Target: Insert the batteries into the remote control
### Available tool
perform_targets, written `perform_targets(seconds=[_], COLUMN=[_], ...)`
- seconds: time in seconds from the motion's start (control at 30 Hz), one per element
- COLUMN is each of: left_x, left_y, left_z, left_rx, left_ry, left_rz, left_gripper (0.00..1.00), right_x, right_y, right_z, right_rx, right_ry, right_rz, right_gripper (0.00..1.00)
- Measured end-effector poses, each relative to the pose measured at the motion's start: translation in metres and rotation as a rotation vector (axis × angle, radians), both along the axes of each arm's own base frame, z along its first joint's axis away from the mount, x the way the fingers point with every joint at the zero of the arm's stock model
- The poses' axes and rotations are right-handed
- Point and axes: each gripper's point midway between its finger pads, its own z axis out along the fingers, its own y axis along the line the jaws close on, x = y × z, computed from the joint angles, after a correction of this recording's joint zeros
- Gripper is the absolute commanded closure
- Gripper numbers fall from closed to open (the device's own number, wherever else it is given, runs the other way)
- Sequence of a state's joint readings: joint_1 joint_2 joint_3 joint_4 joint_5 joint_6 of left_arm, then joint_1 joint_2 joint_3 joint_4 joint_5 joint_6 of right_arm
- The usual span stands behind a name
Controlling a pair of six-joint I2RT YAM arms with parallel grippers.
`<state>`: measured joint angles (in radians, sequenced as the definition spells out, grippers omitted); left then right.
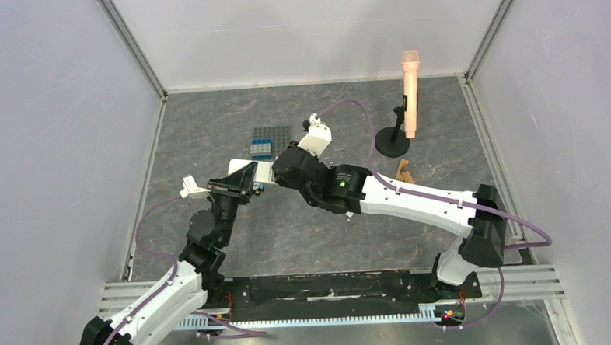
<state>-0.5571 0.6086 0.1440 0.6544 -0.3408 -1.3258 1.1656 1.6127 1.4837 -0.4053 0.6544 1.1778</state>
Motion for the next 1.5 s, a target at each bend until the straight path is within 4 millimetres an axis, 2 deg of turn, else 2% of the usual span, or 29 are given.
perform_targets(seconds=[0.2, 0.43, 0.9, 1.17, 1.37, 1.5], left_x=[-0.002, -0.002, -0.003, -0.003, -0.003, -0.004], left_y=[0.003, 0.005, 0.005, 0.006, 0.006, 0.007], left_z=[0.004, 0.004, -0.005, -0.010, -0.011, -0.013], left_rx=[-0.010, -0.013, -0.002, -0.017, -0.025, -0.030], left_ry=[-0.013, -0.015, 0.006, 0.018, 0.022, 0.027], left_rz=[0.006, 0.016, 0.018, 0.015, 0.017, 0.016], left_gripper=[0.98, 0.98, 0.98, 0.98, 0.98, 0.98], right_x=[-0.002, -0.001, -0.012, -0.015, -0.014, -0.013], right_y=[-0.002, 0.009, 0.010, 0.011, 0.010, 0.011], right_z=[-0.012, -0.012, -0.023, -0.024, -0.023, -0.017], right_rx=[-0.046, -0.069, -0.110, -0.113, -0.117, -0.111], right_ry=[0.025, 0.044, 0.073, 0.081, 0.075, 0.066], right_rz=[0.001, 0.027, 0.057, 0.069, 0.065, 0.065], right_gripper=[0.94, 0.92, 0.85, 0.71, 0.69, 0.72])
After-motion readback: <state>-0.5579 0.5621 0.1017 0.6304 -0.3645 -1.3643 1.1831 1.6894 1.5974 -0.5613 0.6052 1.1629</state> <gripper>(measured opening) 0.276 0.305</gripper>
